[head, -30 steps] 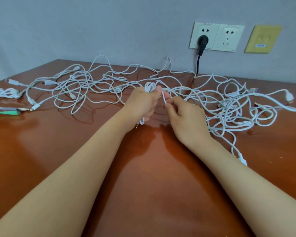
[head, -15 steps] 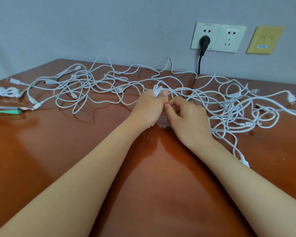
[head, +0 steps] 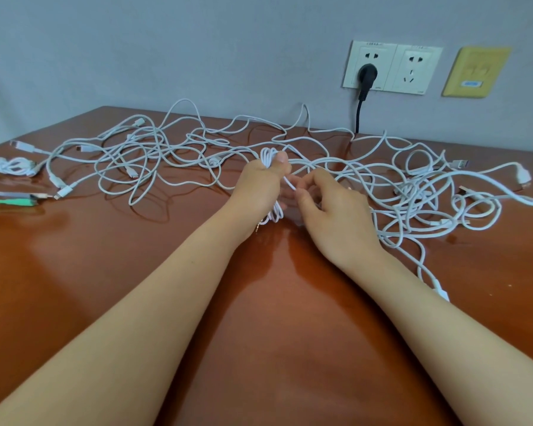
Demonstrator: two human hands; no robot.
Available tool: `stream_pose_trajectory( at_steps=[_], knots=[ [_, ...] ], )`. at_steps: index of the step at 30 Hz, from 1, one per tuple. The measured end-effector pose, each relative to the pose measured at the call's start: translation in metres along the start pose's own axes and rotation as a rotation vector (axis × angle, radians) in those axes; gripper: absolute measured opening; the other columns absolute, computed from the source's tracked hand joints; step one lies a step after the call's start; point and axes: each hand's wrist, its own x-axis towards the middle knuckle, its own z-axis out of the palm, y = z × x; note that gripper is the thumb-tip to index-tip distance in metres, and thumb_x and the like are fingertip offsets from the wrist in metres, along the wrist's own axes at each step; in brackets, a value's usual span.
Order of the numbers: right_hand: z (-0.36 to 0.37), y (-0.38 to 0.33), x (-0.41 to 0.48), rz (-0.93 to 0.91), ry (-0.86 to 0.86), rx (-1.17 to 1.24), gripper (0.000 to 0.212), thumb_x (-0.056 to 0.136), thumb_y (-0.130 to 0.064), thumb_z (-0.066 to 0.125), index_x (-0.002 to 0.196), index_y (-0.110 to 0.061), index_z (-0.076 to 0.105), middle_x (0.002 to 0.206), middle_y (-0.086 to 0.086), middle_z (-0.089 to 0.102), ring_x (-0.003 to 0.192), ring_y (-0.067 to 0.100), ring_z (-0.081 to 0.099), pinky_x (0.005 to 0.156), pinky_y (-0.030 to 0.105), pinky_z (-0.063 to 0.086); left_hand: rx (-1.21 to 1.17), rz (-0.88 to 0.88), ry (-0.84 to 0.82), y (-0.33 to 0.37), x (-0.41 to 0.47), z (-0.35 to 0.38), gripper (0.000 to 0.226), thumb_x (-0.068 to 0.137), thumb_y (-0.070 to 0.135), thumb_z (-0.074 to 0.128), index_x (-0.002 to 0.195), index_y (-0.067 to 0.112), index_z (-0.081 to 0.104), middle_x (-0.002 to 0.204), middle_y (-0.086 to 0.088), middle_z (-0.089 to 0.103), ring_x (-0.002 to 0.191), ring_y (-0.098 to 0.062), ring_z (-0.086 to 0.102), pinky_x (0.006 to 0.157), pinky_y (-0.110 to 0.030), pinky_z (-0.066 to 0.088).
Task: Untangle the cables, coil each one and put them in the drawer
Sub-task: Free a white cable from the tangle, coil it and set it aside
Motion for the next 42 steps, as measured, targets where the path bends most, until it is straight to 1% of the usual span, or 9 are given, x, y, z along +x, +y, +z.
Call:
stream_pose_trajectory(
  at_steps=[5, 8, 12, 16, 21, 31, 35, 39, 42],
  knots=[
    [0.001, 0.002, 0.001, 0.0, -0.027, -0.026, 0.01, 0.095, -0.029, 0.044, 0.091, -0.022, 0.051, 0.074, -0.008, 0.057, 0.089, 0.026, 0.061, 0.089, 0.041, 0.039, -0.316, -0.085, -0.026, 0.004, -0.003, 0.0, 0.034, 0.102, 0.024, 0.035, 0.073, 0.01, 0.044, 0.054, -0.004, 0.064, 0.047, -0.015, 0.064, 0.047, -0.025, 0.054],
    [0.0, 0.002, 0.001, 0.004, -0.061, -0.051, 0.016, 0.097, -0.034, 0.042, 0.088, -0.025, 0.052, 0.076, -0.007, 0.06, 0.092, 0.024, 0.06, 0.09, 0.04, 0.037, -0.554, -0.118, 0.014, 0.009, 0.0, -0.004, 0.033, 0.102, 0.021, 0.034, 0.071, 0.011, 0.04, 0.037, 0.002, 0.05, 0.034, -0.011, 0.054, 0.042, -0.021, 0.052],
    [0.001, 0.001, 0.001, -0.031, -0.113, -0.133, 0.016, 0.097, -0.039, 0.04, 0.087, -0.029, 0.047, 0.081, -0.005, 0.065, 0.093, 0.02, 0.058, 0.088, 0.036, 0.03, -0.567, -0.153, 0.012, 0.014, 0.005, -0.012, 0.037, 0.104, 0.026, 0.029, 0.068, 0.016, 0.035, 0.033, 0.009, 0.027, 0.024, -0.004, 0.024, 0.031, -0.011, 0.027],
    [0.003, 0.004, 0.001, -0.052, -0.081, -0.154, 0.013, 0.099, -0.032, 0.038, 0.094, -0.028, 0.05, 0.085, -0.004, 0.064, 0.094, 0.018, 0.057, 0.086, 0.035, 0.025, -0.629, -0.138, 0.018, 0.018, 0.007, -0.025, 0.037, 0.104, 0.024, 0.029, 0.068, 0.019, 0.033, 0.033, 0.009, 0.026, 0.024, -0.002, 0.021, 0.028, -0.012, 0.018],
    [0.006, 0.006, 0.0, -0.151, 0.035, -0.148, 0.015, 0.096, -0.023, 0.044, 0.1, -0.023, 0.059, 0.093, -0.005, 0.062, 0.096, 0.018, 0.055, 0.089, 0.038, 0.028, -0.29, -0.035, 0.136, 0.016, 0.009, -0.026, 0.036, 0.103, 0.023, 0.033, 0.068, 0.02, 0.036, 0.032, 0.012, 0.028, 0.026, -0.002, 0.02, 0.03, -0.01, 0.018],
    [0.005, 0.003, -0.003, -0.308, 0.045, 0.005, 0.016, 0.088, -0.032, 0.046, 0.083, -0.033, 0.061, 0.063, -0.016, 0.054, 0.075, 0.003, 0.049, 0.082, 0.036, 0.027, 0.22, 0.031, 0.068, -0.001, 0.003, -0.003, 0.035, 0.099, 0.028, 0.045, 0.066, 0.018, 0.051, 0.041, 0.004, 0.044, 0.032, -0.008, 0.041, 0.04, -0.017, 0.034],
    [0.006, 0.004, 0.0, -0.281, 0.05, 0.0, 0.012, 0.086, -0.032, 0.05, 0.079, -0.031, 0.06, 0.046, -0.017, 0.042, 0.052, 0.001, 0.041, 0.08, 0.045, 0.042, 0.339, 0.051, 0.074, -0.001, 0.003, -0.002, 0.036, 0.098, 0.036, 0.043, 0.067, 0.021, 0.053, 0.06, 0.0, 0.05, 0.062, -0.022, 0.052, 0.075, -0.035, 0.049],
    [0.006, 0.005, -0.001, -0.233, 0.079, -0.003, 0.016, 0.08, -0.035, 0.052, 0.09, -0.023, 0.056, 0.056, -0.015, 0.05, 0.058, 0.01, 0.046, 0.083, 0.042, 0.041, 0.486, 0.04, 0.014, 0.0, -0.003, -0.001, 0.045, 0.099, 0.043, 0.034, 0.063, 0.02, 0.046, 0.043, 0.0, 0.05, 0.029, -0.008, 0.045, 0.043, -0.019, 0.041],
    [0.006, 0.005, -0.001, -0.21, 0.11, -0.029, 0.016, 0.077, -0.038, 0.052, 0.084, -0.024, 0.047, 0.053, -0.017, 0.044, 0.054, 0.006, 0.039, 0.078, 0.036, 0.035, 0.522, -0.001, -0.08, 0.003, -0.006, 0.0, 0.052, 0.097, 0.053, 0.03, 0.067, 0.013, 0.046, 0.03, 0.001, 0.042, 0.022, -0.008, 0.038, 0.037, -0.018, 0.032]
  ],
)
